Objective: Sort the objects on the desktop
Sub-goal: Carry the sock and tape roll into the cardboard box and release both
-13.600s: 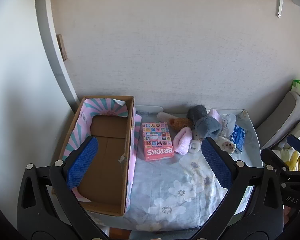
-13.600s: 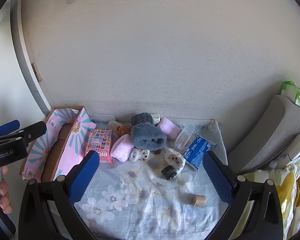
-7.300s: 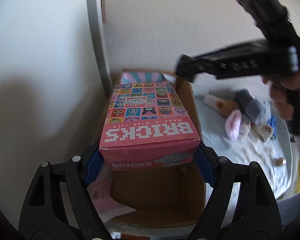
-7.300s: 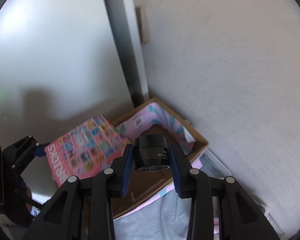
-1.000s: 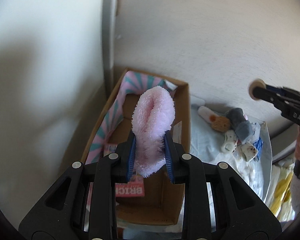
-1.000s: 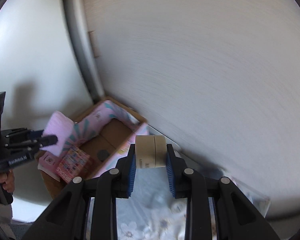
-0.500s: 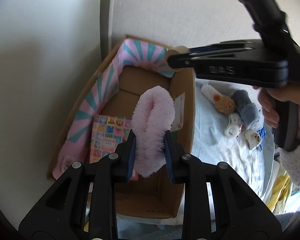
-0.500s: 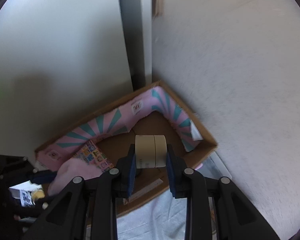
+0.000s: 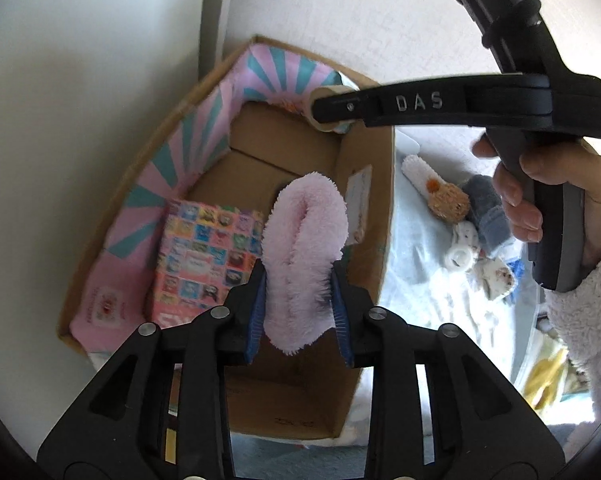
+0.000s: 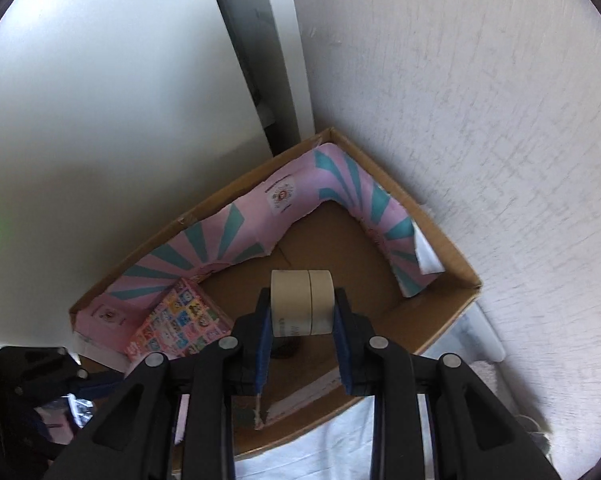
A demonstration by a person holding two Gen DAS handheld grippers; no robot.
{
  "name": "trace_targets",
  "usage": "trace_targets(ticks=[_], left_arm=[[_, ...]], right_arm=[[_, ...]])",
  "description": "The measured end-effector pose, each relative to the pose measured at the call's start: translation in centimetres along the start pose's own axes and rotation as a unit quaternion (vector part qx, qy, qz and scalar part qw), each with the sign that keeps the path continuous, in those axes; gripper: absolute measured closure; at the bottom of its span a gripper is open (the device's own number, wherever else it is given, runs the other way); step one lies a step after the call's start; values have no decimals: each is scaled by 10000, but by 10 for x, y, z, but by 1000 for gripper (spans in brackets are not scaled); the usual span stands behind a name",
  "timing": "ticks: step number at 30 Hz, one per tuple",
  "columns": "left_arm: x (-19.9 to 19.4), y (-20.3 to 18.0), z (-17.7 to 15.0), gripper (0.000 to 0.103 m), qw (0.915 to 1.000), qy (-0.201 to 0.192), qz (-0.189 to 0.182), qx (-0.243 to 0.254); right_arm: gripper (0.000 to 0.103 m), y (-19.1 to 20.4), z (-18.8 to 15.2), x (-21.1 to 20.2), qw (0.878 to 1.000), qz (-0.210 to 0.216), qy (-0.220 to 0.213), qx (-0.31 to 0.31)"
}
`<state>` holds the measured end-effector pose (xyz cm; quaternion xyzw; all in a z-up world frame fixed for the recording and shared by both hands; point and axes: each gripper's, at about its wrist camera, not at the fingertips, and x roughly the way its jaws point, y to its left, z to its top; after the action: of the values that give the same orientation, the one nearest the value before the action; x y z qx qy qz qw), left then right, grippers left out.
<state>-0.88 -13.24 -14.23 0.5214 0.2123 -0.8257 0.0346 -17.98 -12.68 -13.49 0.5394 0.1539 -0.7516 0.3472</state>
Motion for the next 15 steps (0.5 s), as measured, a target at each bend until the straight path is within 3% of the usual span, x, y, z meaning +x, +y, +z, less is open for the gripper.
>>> trace_targets(ticks=[1, 2, 3, 4, 8, 15], left_arm=[[3, 0, 0, 55, 10000, 65, 29, -44], [5, 0, 0, 13, 9998, 100, 136, -74], [4, -1, -1, 2, 9994, 50, 330, -82], [3, -1, -1, 0, 9990, -93, 440, -81], [1, -1, 0, 0, 9987, -189, 472, -51], [-1, -3, 0, 0, 9990, -176, 407, 60]], right_arm=[[54, 1, 1, 1, 10000, -42, 43, 7], [45, 1, 1, 0, 10000, -86, 27, 14], [29, 2, 0, -3, 9999, -100, -37, 15], [21, 3, -1, -8, 9998, -77, -186, 27], [20, 2, -3, -23, 9991, 83, -400, 138], [20, 7, -8, -47, 9968, -615, -488, -117]])
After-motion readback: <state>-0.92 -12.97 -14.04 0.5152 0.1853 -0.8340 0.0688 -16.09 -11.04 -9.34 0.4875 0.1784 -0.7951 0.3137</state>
